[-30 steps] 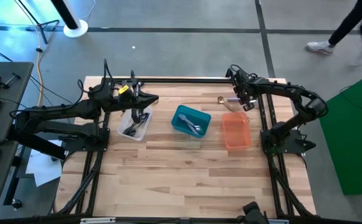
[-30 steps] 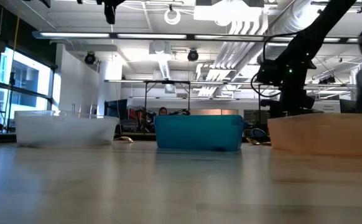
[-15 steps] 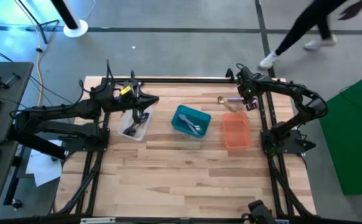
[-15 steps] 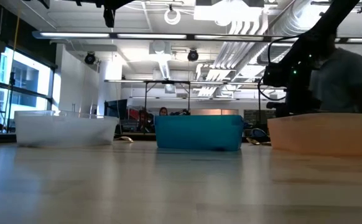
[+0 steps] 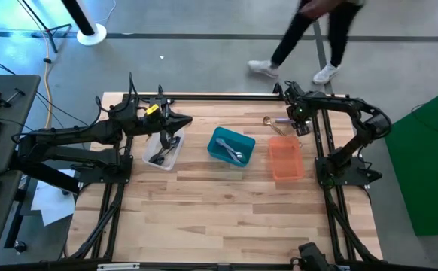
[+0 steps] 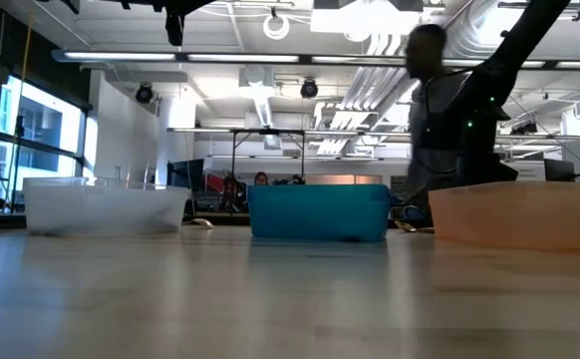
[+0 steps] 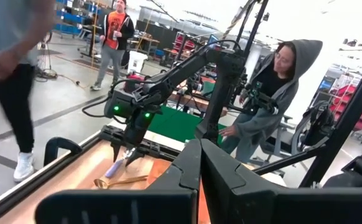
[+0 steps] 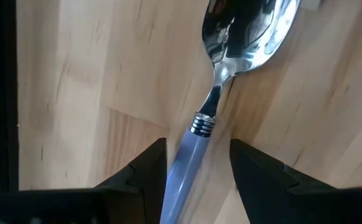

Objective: Sort silverware by color (type)
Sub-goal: Put the purple spoon into the blue bin

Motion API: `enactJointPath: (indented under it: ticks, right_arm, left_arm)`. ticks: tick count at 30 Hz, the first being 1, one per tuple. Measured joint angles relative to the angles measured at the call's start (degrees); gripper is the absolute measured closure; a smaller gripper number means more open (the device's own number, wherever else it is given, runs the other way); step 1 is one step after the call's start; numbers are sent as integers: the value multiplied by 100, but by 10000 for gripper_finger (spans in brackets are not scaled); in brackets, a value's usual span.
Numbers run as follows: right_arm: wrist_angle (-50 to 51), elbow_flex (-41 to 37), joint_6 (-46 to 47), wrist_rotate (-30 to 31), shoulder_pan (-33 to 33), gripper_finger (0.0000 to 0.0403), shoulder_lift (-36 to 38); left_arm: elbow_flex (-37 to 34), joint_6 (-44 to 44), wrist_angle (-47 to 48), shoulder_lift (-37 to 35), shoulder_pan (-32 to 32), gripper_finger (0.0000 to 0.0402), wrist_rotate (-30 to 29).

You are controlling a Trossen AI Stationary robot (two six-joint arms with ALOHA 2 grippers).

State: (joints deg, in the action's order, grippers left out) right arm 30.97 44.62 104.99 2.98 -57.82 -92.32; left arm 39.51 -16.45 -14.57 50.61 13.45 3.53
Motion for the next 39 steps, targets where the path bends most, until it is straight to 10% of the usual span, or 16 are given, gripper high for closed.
enactJointPath:
  ticks: [8,19,39]
  right_arm:
    - [74,-2,-342,-16,-99,257,-32]
    - [319,-8,-632,115,-127,378,-49]
    - [174,-54,-937,572,10,375,233]
  left_arm:
    - [0,-98,-2,2,0,401,-178]
    - [0,-149,-2,1,0,402,-402]
    - [0,-158,-4,1,0,401,-425]
